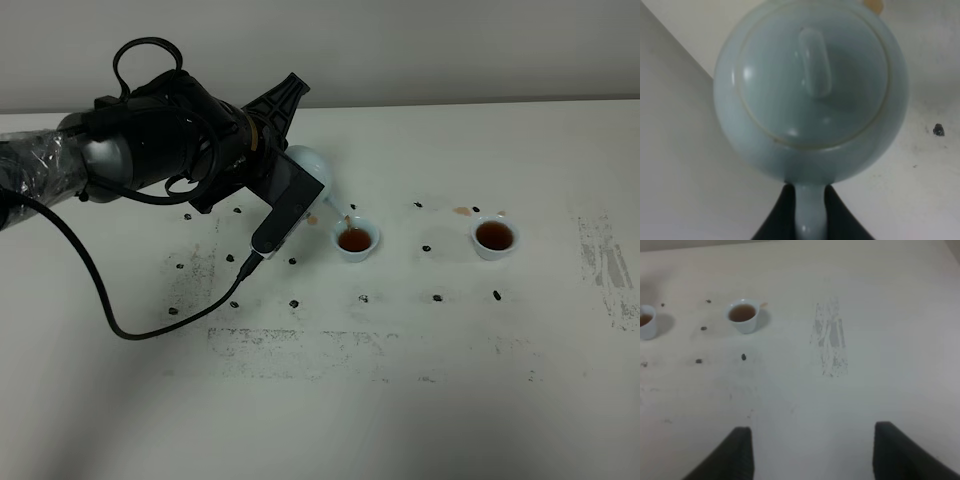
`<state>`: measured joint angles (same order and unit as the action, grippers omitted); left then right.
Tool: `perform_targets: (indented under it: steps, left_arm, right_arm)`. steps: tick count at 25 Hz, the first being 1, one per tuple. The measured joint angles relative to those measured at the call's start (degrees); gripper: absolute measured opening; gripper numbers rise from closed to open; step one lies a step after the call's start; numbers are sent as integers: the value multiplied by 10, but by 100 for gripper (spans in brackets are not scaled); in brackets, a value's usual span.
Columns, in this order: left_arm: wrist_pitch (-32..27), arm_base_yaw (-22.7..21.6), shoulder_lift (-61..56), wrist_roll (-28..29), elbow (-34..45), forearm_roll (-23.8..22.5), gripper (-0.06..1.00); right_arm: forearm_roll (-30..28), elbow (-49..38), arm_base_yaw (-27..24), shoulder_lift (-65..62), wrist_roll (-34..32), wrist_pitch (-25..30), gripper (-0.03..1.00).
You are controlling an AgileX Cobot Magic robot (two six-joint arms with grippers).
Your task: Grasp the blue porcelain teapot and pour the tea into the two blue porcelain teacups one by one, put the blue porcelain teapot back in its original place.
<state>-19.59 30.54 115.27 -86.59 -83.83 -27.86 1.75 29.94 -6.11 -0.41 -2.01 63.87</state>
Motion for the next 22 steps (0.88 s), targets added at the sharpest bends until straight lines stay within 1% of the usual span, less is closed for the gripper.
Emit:
perform_targets:
  steps: [22]
  left_arm:
    - [-1, 2, 0, 1, 0, -10, 7]
  right_arm:
    - [0, 0, 0, 0, 0, 0, 54]
